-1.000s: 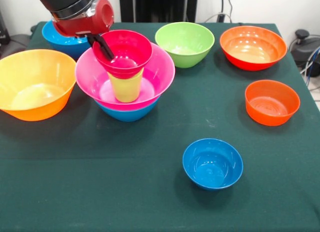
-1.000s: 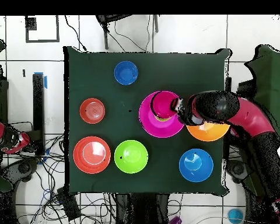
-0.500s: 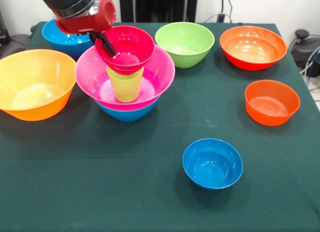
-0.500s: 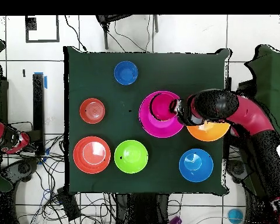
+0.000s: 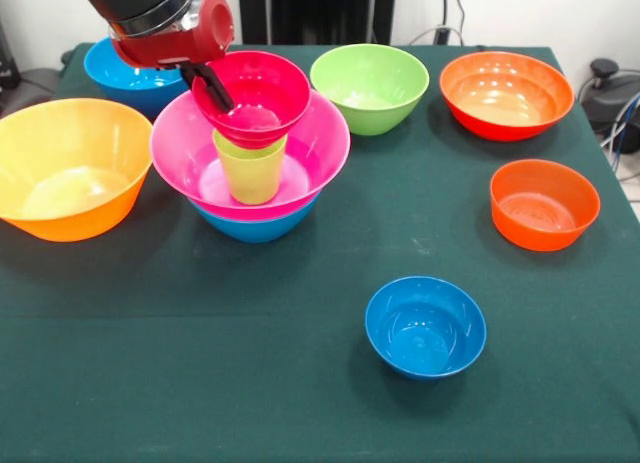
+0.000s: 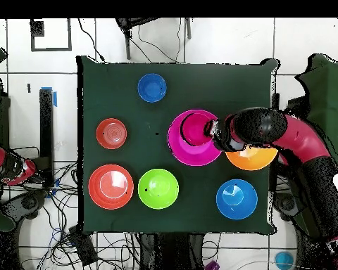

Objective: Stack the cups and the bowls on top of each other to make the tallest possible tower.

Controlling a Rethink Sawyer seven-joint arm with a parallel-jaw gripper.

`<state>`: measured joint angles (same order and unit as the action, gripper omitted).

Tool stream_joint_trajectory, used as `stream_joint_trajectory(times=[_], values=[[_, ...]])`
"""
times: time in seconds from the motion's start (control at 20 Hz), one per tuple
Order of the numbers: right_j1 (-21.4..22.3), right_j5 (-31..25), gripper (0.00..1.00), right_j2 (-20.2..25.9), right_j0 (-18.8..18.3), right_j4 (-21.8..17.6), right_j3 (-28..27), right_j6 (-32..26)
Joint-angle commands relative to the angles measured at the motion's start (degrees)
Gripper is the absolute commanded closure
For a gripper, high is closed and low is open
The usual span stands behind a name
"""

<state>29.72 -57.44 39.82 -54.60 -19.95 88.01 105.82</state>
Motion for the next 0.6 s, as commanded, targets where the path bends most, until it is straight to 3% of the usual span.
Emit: stream_joint_trajectory(times=[0.05,0.6], values=[[-2.01,-3.35,1.00,-2.84,2.33,-5.16,-2.66,-9.02],[-4.40,-3.72,1.00,-3.52,3.48,-6.53,-5.17,-9.22]])
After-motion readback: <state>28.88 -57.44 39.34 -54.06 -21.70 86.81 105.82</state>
